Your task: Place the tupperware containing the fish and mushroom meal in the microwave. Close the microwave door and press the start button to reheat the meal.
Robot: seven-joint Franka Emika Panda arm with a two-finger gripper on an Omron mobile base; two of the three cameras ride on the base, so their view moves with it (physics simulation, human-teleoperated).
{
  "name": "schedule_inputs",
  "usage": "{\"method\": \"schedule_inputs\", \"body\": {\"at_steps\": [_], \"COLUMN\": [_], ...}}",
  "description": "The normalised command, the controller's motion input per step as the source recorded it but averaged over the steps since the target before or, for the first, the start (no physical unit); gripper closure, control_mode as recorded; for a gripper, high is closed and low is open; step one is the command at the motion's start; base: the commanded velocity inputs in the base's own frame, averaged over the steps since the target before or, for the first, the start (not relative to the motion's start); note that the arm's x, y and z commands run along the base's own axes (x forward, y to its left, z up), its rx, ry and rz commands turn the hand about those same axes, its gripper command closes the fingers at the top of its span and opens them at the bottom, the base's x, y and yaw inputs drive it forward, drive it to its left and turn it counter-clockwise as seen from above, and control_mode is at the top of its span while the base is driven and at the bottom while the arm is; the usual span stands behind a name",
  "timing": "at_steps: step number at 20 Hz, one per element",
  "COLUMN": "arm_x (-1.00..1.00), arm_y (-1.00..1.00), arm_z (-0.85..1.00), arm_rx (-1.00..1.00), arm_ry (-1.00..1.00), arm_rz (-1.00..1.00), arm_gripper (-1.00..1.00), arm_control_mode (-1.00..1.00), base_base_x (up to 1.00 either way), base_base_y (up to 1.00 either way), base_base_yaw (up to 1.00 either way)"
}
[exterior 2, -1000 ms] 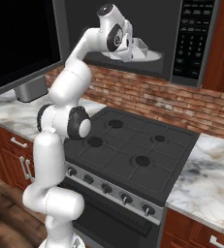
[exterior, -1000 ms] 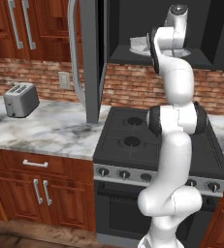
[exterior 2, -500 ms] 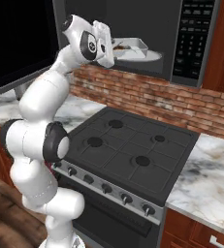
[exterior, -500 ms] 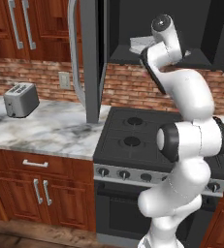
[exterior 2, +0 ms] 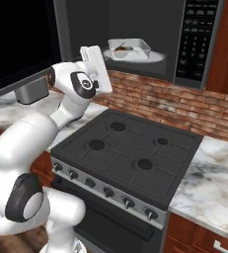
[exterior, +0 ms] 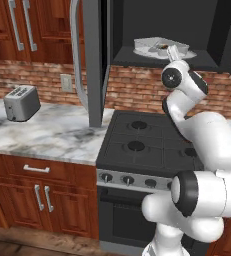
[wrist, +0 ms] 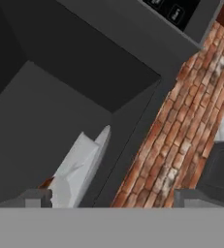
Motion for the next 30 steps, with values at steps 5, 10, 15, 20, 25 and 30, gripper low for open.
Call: {"method": "schedule_inputs", "body": {"at_steps": [5,10,15,20,25,30], "arm_x": [-1.00,-1.00,-0.98,-0.85,-0.59,-0.12], "arm_y": [0.20,0.09,0.02,0.06,0.06,0.08], "arm_z": [0.39,0.29,0.30,0.34,0.49,0.72], "arm_rx": [0.00,-0.05,-0.33,-0.50,-0.58,-0.49], "arm_ry": [-0.05,0.07,0.16,0.29,0.41,0.43], "arm_rz": [0.00,0.07,0.22,0.25,0.18,0.05], "arm_gripper": [-1.00,-1.00,-1.00,-1.00,-1.00,-1.00], "arm_control_mode": [-1.00,-1.00,-1.00,-1.00,-1.00,-1.00], "base_base_x": [0.00,0.00,0.00,0.00,0.00,0.00], "base_base_y": [0.00,0.00,0.00,0.00,0.00,0.00], "base_base_yaw": [0.00,0.00,0.00,0.00,0.00,0.00]}}
